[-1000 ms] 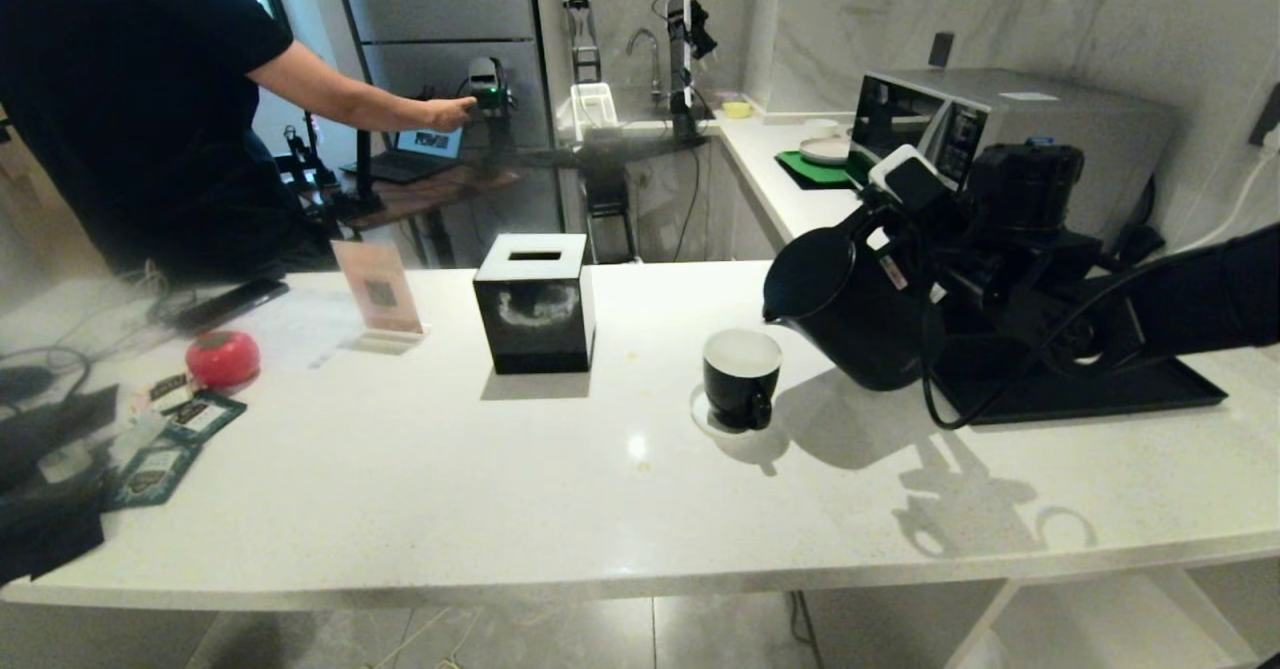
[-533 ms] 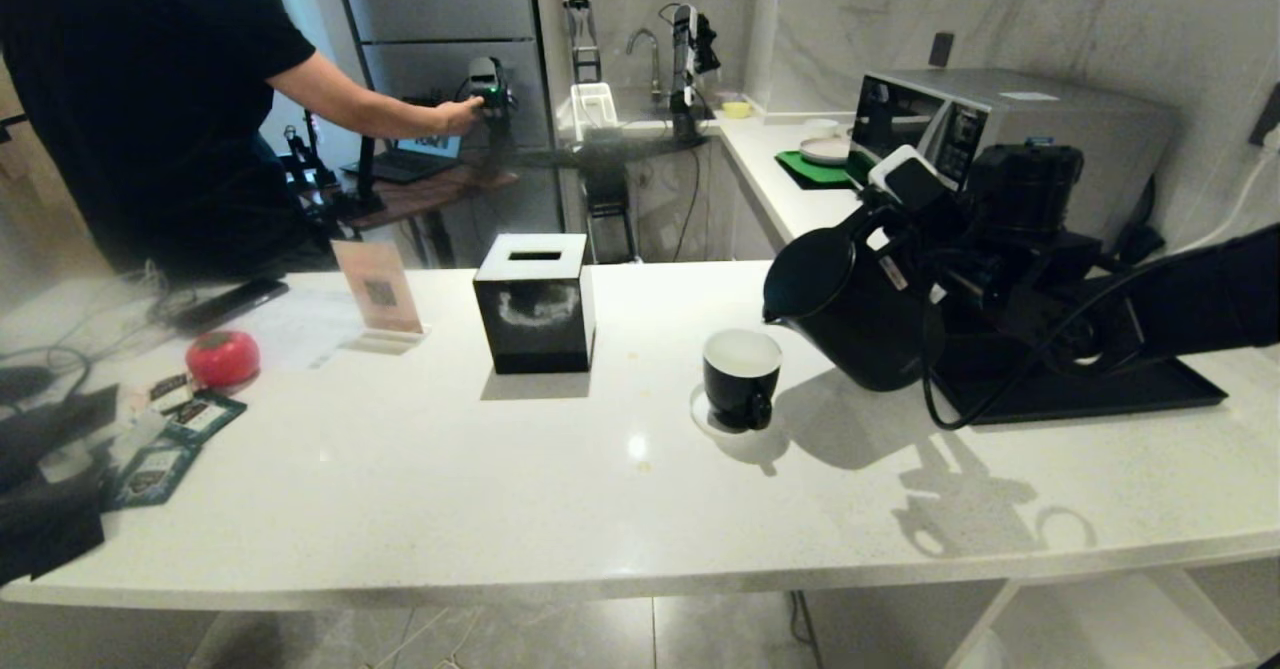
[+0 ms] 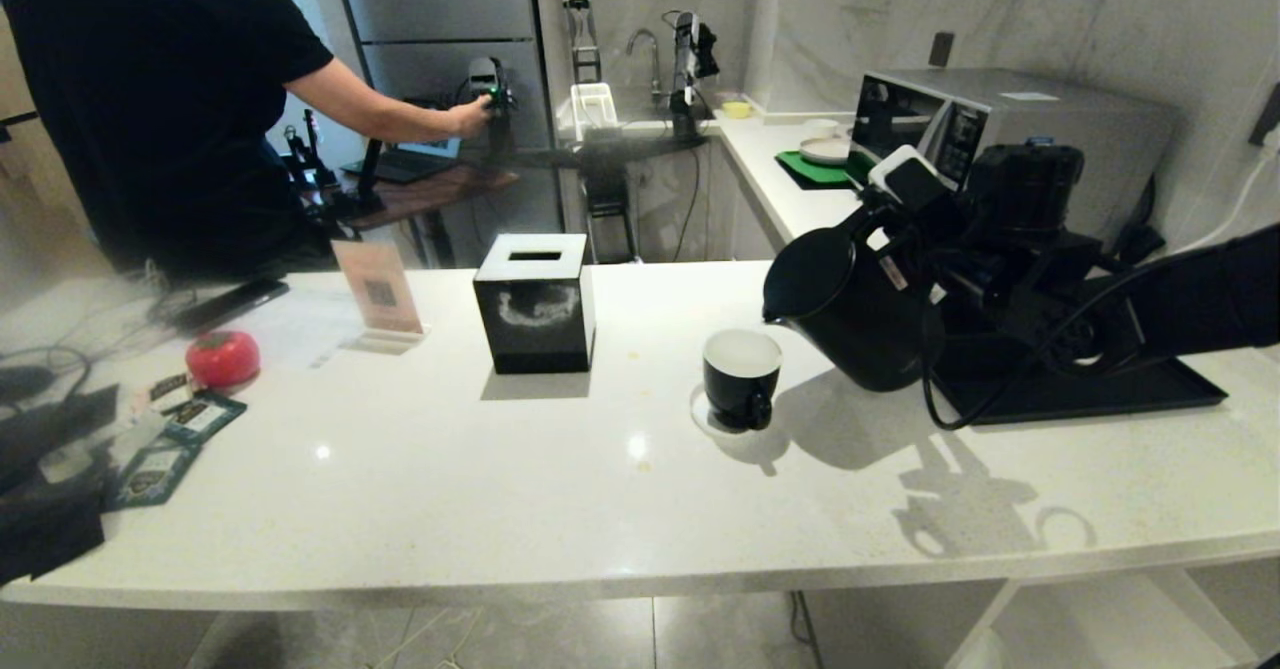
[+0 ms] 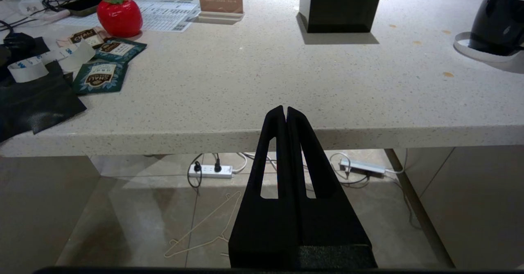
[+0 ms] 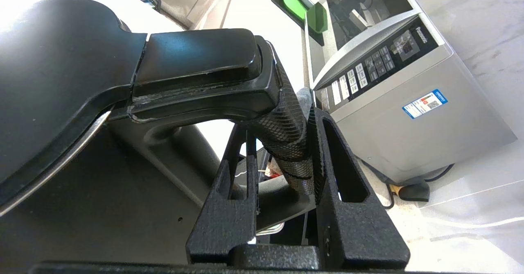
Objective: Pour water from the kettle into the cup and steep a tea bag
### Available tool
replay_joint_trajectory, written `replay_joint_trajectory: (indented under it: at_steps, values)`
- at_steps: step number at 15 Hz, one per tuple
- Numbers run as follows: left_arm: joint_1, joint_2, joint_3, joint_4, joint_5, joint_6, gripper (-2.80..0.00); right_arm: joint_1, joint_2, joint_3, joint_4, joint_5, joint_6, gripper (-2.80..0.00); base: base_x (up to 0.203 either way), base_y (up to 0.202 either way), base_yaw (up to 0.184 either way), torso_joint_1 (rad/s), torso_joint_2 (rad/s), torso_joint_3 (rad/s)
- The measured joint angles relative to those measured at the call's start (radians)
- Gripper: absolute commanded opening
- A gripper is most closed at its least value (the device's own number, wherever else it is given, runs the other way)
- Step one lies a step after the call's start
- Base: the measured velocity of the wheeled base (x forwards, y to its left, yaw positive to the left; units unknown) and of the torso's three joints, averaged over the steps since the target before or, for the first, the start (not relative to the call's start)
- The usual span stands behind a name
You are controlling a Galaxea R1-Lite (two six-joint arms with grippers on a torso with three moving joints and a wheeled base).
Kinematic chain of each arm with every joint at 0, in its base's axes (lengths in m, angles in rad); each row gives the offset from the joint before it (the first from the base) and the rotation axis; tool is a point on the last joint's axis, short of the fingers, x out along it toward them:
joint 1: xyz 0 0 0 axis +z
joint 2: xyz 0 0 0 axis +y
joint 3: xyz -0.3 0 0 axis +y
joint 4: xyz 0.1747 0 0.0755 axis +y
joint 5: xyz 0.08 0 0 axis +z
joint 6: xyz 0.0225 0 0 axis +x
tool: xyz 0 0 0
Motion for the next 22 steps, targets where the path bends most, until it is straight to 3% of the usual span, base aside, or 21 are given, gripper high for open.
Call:
replay_joint_trajectory:
  at_steps: [22]
  values:
    - [0.000,0.000,0.000,0.000,0.000,0.000,-2.80,0.005,-0.002,0.003,0.001,0.007,-0.030,-2.80,0.000,0.000,0.000,0.000,0.00,0.000]
